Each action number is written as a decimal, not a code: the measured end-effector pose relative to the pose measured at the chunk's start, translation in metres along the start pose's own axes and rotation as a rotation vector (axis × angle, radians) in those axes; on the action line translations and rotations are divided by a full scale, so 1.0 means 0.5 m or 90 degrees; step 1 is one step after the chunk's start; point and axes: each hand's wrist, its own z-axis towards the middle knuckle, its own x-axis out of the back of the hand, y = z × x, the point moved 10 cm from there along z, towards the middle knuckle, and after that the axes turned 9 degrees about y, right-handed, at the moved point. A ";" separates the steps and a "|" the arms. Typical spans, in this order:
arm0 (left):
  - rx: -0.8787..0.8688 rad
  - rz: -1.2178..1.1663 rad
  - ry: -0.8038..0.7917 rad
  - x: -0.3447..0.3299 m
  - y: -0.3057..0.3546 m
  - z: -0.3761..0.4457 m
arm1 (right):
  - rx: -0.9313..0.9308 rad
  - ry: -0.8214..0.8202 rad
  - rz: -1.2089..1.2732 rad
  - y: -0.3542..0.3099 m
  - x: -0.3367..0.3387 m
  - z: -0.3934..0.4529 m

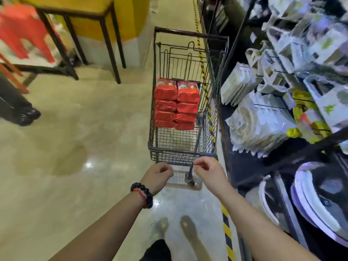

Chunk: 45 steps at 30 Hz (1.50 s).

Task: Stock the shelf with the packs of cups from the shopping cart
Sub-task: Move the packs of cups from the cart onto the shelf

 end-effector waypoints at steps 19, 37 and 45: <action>0.006 0.052 -0.056 0.018 0.073 0.306 | -0.073 -0.010 -0.021 -0.011 -0.082 0.297; 0.036 0.049 -0.041 0.002 0.326 0.756 | -0.101 -0.012 0.003 -0.100 -0.117 0.825; 0.069 0.036 -0.055 -0.006 0.328 0.900 | -0.134 0.007 -0.002 -0.080 -0.166 1.001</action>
